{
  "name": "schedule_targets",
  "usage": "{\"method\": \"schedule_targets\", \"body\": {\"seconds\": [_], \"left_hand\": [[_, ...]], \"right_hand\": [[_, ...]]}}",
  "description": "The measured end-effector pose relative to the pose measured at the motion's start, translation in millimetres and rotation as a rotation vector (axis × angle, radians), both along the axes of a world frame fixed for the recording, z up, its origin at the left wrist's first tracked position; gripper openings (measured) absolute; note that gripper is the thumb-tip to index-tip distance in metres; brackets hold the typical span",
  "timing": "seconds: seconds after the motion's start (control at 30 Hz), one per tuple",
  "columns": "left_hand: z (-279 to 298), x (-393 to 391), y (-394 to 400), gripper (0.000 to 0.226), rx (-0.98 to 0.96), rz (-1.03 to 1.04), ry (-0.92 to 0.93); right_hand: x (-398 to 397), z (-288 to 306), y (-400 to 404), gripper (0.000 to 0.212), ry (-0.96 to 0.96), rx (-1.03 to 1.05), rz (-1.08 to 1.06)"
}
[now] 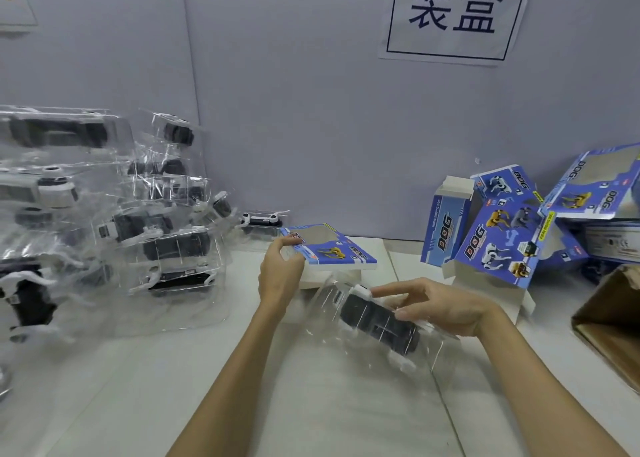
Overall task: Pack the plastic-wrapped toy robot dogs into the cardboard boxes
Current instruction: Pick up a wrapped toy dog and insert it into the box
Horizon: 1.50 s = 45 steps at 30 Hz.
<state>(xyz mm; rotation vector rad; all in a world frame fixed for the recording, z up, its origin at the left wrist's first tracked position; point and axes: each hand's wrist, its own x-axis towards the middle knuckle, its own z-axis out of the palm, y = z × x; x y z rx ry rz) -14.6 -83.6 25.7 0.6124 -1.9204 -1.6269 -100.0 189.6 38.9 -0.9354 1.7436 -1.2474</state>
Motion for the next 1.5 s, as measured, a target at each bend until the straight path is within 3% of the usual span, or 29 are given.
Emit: {"method": "schedule_targets", "body": {"seconds": [0.17, 0.27, 0.4, 0.57, 0.83, 0.93, 1.0, 1.07, 1.17, 1.33, 1.4, 1.5], "left_hand": [[-1, 1, -1, 0.026, 0.044, -0.109, 0.102], [-4, 2, -5, 0.023, 0.019, -0.156, 0.149], [-9, 4, -7, 0.031, -0.021, -0.217, 0.169], [-22, 3, -10, 0.046, -0.21, -0.267, 0.164], [-37, -10, -5, 0.051, -0.452, -0.217, 0.203], [-41, -13, -4, 0.049, -0.486, -0.172, 0.22], [-41, -14, -9, 0.047, -0.457, -0.122, 0.235], [-42, -13, -13, 0.046, -0.442, -0.124, 0.218], [-41, -12, -14, 0.045, -0.444, -0.153, 0.168], [-39, -9, -15, 0.04, -0.401, -0.181, 0.162], [-37, -7, -13, 0.039, -0.381, -0.233, 0.154], [-30, -4, -6, 0.048, -0.397, -0.379, 0.115]], "right_hand": [[-3, -1, -5, 0.053, 0.04, -0.006, -0.136], [-5, 1, -11, 0.042, 0.099, -0.034, -0.288], [-6, -1, -15, 0.044, 0.124, -0.109, -0.417], [-6, -4, -26, 0.04, 0.201, -0.084, -0.531], [2, -9, -48, 0.031, 0.311, -0.161, -0.668], [1, -13, -50, 0.038, 0.069, -0.3, -0.662], [-1, -20, -43, 0.051, -0.194, -0.432, -0.54], [-3, -26, -31, 0.064, -0.246, -0.444, -0.367], [-6, -32, -20, 0.084, -0.08, -0.275, -0.211], [-9, -37, -18, 0.104, 0.211, -0.005, -0.371], [-6, -41, -27, 0.096, 0.317, -0.013, -0.478], [-5, -53, -45, 0.083, 0.372, -0.215, -0.591]]}}
